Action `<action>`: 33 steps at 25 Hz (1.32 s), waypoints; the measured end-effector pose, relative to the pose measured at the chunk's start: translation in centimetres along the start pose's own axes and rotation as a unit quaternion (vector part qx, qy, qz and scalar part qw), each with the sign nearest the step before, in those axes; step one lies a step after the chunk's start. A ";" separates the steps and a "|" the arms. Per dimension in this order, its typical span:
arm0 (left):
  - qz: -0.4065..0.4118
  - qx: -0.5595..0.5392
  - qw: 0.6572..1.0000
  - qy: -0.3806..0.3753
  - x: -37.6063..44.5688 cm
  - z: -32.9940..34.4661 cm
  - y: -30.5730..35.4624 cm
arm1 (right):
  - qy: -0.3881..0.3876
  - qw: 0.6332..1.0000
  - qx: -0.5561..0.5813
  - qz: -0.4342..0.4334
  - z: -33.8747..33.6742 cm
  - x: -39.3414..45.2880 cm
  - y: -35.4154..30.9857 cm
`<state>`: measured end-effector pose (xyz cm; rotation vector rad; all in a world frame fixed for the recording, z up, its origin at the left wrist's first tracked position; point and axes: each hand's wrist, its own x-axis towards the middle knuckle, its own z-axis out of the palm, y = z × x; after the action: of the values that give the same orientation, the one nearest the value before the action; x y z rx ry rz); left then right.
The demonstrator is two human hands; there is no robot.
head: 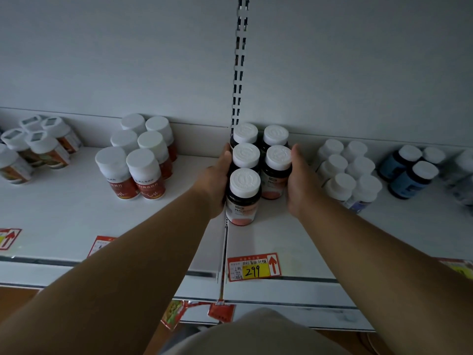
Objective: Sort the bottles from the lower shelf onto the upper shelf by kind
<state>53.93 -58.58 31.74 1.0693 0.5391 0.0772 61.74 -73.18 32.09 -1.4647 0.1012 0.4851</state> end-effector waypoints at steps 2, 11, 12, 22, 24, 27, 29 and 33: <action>0.003 0.000 1.000 -0.015 -0.1 0.0 0.1 | -0.003 1.000 0.004 -0.006 0.1 0.1 0.2; -0.017 0.026 0.998 0.056 -1.5 -2.5 0.7 | 0.088 0.992 -0.084 -0.033 -1.2 -4.7 0.6; -0.012 0.052 0.997 0.054 -2.4 -3.0 0.3 | 0.098 0.985 -0.127 -0.062 -1.1 -6.7 1.2; 0.129 0.469 0.874 -0.016 -7.2 -4.0 -0.8 | 0.031 0.911 -0.341 -0.231 1.9 -10.7 5.6; 0.132 0.474 0.870 -0.020 -6.8 -4.3 -0.9 | 0.040 0.908 -0.345 -0.233 1.9 -10.6 5.8; 0.141 0.477 0.867 -0.020 -6.7 -4.3 -1.0 | 0.038 0.909 -0.346 -0.231 2.0 -10.4 6.1; 0.145 0.477 0.866 -0.022 -6.6 -4.4 -1.0 | 0.040 0.910 -0.341 -0.232 2.1 -10.4 6.2; 0.142 0.478 0.866 -0.044 -6.9 -4.7 -0.7 | 0.064 0.906 -0.351 -0.227 2.4 -11.0 6.4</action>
<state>45.72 -57.32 32.06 2.1165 0.3144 0.0120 48.95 -73.50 30.39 -2.1502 -0.3435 0.0246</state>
